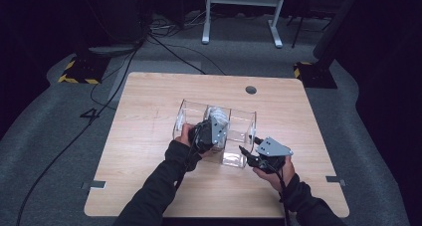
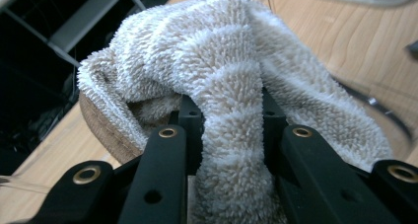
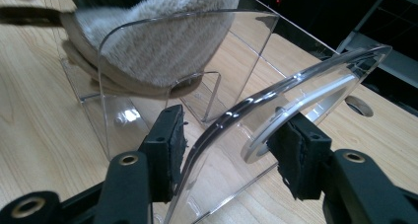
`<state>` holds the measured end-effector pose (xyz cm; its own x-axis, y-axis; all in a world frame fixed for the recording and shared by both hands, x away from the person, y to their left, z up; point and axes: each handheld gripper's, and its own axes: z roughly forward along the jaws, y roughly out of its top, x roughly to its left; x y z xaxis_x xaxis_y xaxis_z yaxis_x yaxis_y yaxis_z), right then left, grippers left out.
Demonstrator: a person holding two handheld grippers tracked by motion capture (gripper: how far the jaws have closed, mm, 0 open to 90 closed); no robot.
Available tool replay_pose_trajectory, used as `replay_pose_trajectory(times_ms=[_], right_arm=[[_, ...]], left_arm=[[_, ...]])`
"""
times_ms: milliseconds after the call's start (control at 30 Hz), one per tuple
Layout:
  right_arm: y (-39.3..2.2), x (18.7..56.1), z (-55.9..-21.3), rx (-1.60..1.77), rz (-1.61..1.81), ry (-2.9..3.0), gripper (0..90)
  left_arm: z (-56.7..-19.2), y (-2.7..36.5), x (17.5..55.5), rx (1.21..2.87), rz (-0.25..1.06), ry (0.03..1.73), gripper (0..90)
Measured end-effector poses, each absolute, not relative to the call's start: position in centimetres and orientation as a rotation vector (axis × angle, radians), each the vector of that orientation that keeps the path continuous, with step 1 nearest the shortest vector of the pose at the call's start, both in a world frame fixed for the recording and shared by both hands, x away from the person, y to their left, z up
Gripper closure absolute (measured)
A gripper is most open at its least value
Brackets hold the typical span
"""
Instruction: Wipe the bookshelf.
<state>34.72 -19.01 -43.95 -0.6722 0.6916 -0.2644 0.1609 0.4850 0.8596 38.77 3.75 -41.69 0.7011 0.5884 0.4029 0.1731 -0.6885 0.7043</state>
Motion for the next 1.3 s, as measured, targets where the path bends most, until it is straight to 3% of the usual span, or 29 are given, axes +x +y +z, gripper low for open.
replay_pose_trajectory(times_ms=[233, 667, 833, 933, 1067, 1300], right_arm=[[-19.0, 34.7, -43.9, 0.697, 1.144, 2.132, 48.8], [-19.0, 34.7, -44.0, 0.702, 1.146, 2.128, 48.8], [-19.0, 34.7, -44.0, 0.701, 1.147, 2.129, 48.8], [-19.0, 34.7, -44.0, 0.700, 1.147, 2.130, 48.8], [-19.0, 34.7, -44.0, 0.701, 1.148, 2.131, 48.8], [-18.9, 34.7, -43.9, 0.704, 1.143, 2.129, 48.8]], left_arm=[[-42.8, 4.1, 38.7, 2.264, 0.790, 0.609, 72.9], [-45.2, 4.6, 34.6, 2.342, 0.808, 0.495, 72.1], [-46.5, 4.9, 34.0, 2.341, 0.722, 0.516, 72.1], [-47.1, 5.4, 34.0, 2.334, 0.579, 0.570, 72.4], [-46.1, 5.9, 33.4, 2.312, 0.520, 0.530, 72.7], [-42.4, 6.3, 33.7, 2.192, 0.660, 0.531, 72.7]])
